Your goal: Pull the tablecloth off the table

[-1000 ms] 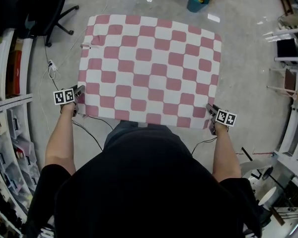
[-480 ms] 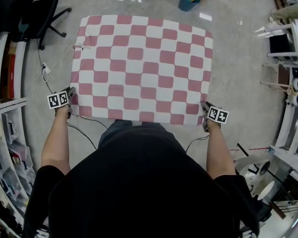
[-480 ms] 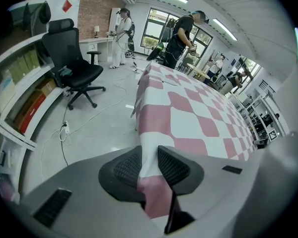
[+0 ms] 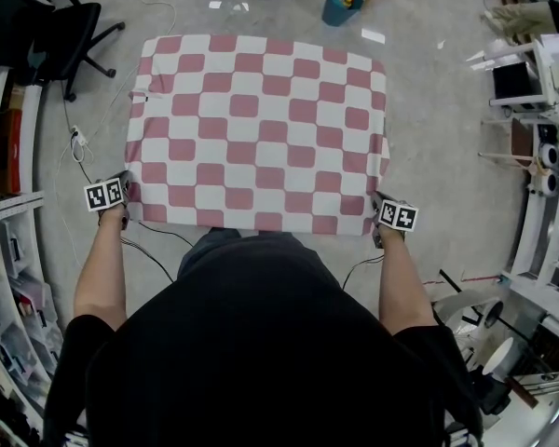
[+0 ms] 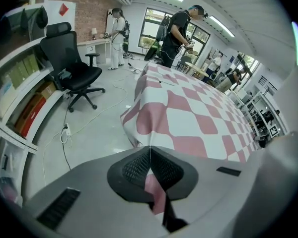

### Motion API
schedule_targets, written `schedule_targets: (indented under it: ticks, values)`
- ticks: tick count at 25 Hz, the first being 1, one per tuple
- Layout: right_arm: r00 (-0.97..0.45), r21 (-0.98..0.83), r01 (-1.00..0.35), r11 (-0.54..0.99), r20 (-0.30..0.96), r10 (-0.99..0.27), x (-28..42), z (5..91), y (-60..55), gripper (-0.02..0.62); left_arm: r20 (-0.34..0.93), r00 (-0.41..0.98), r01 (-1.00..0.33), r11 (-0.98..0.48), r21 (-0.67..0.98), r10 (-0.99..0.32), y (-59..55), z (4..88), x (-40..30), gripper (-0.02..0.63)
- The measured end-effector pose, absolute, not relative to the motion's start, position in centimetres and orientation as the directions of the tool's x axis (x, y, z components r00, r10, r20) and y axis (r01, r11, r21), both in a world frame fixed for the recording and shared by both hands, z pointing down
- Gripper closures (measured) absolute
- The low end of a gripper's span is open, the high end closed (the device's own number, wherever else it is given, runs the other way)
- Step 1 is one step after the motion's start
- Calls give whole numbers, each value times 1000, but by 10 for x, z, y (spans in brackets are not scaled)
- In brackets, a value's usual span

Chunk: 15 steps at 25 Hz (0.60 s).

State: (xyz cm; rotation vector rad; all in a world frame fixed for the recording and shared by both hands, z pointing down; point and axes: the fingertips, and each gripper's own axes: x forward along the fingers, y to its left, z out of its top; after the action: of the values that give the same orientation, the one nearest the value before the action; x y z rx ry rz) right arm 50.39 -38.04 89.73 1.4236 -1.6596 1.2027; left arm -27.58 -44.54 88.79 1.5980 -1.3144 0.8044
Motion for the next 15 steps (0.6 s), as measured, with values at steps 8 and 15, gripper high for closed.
schedule_targets:
  ticks: [8, 15]
  values:
    - [-258, -291, -957, -11, 867, -426, 495, 879, -376, 568, 826, 341, -931, -42, 362, -449, -434, 865, -260, 586]
    - [-301, -348, -937, -13, 828, -474, 486, 859, -369, 568, 768, 441, -886, -91, 454, -464, -426, 846, -240, 586]
